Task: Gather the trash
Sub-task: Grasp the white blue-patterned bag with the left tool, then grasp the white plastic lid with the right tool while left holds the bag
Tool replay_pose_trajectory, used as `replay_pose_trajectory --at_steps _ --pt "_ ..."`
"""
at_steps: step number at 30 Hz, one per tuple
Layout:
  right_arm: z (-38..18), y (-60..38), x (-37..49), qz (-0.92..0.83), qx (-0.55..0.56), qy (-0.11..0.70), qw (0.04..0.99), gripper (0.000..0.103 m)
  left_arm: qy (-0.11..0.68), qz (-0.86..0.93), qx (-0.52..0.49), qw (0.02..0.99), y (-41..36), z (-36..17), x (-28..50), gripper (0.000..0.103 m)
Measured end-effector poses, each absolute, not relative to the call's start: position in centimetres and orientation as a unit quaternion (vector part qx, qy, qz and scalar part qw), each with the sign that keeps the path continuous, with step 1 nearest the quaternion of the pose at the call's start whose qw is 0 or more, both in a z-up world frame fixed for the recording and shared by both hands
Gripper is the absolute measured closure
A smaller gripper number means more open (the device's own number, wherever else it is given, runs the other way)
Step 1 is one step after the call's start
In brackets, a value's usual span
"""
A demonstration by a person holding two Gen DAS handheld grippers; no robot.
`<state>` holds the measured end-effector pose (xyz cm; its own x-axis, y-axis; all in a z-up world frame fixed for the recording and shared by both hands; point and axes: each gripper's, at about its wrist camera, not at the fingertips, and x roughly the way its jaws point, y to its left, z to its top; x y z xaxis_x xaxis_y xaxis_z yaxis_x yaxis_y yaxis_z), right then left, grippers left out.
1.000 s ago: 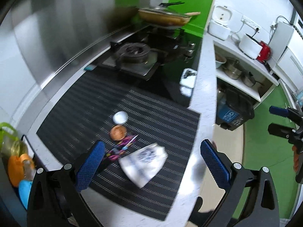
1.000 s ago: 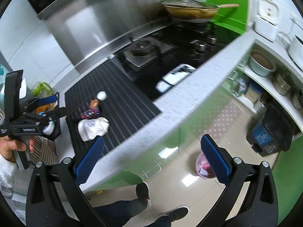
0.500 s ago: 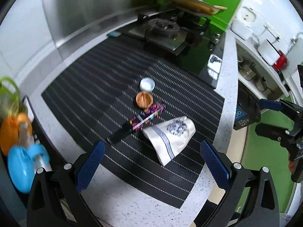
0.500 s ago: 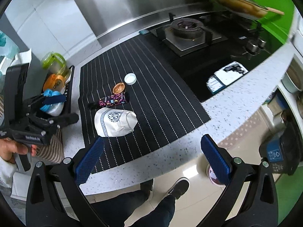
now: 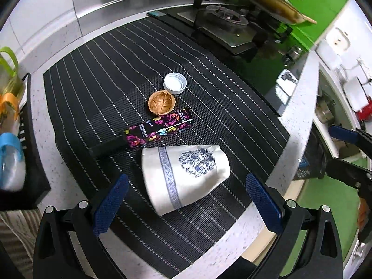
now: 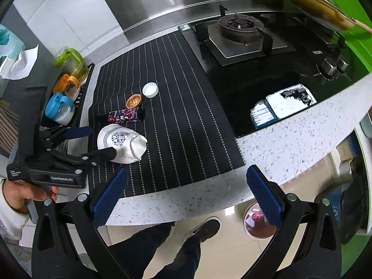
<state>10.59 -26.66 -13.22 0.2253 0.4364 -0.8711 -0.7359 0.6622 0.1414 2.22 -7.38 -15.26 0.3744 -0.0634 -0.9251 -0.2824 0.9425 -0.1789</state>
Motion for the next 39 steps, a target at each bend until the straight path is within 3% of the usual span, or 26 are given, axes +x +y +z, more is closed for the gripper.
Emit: replay_pose_trajectory --at_steps 12,14,39 --pt "-13.8 -26.7 12.9 0.406 -0.165 0.496 0.749 0.003 0.556 0.132 -0.175 0.802 -7.6 -17.5 3.3 0.007" --pt "-13.9 -26.5 13.0 0.409 -0.166 0.497 0.747 0.003 0.555 0.13 -0.178 0.802 -7.6 -17.4 3.2 0.022" --pt "-13.8 -15.9 13.8 0.435 -0.193 0.481 0.736 0.003 0.494 0.152 -0.172 0.839 -1.5 -8.1 -0.9 0.023"
